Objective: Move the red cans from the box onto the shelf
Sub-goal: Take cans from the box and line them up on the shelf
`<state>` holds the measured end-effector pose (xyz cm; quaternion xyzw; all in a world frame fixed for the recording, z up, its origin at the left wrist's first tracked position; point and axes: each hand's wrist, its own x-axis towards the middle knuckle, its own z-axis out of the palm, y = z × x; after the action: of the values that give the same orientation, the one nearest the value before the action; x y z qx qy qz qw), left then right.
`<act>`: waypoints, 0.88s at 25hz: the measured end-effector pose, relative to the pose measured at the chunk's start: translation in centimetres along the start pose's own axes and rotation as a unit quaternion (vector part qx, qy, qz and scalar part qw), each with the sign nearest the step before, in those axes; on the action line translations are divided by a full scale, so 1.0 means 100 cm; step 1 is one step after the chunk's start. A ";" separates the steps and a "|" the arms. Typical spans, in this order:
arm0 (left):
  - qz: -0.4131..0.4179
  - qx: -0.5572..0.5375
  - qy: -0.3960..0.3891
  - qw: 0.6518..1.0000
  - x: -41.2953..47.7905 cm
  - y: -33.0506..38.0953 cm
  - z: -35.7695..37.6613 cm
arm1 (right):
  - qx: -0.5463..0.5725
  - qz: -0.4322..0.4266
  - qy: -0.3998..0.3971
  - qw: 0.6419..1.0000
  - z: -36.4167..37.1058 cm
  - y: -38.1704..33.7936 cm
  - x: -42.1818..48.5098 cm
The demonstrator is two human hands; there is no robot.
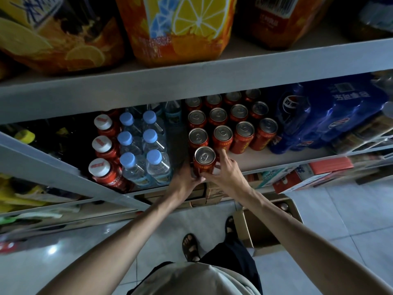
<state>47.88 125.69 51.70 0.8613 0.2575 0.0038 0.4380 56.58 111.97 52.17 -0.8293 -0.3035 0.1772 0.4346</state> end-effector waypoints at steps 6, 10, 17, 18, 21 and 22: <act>0.006 -0.002 0.031 1.000 -0.009 0.004 -0.003 | -0.023 -0.034 -0.003 0.999 -0.002 -0.002 0.006; -0.006 -0.065 0.014 0.998 -0.010 0.003 -0.004 | -0.027 -0.023 -0.015 0.999 0.000 -0.002 0.007; -0.010 -0.076 0.051 0.996 -0.008 0.007 -0.003 | -0.002 0.001 0.014 1.000 -0.008 0.003 0.004; -0.011 -0.083 0.051 0.995 -0.008 0.009 -0.003 | 0.003 0.004 0.013 1.000 -0.009 0.003 0.005; 0.002 -0.092 0.053 0.994 -0.008 0.014 -0.004 | 0.002 0.007 0.020 1.000 -0.009 0.002 0.004; 0.007 -0.093 0.056 0.994 -0.008 0.015 -0.005 | 0.004 0.008 0.019 1.000 -0.007 0.002 0.004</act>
<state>47.71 124.95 53.27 0.8168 0.2745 0.0791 0.5012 57.33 111.69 52.42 -0.8333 -0.2878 0.1655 0.4420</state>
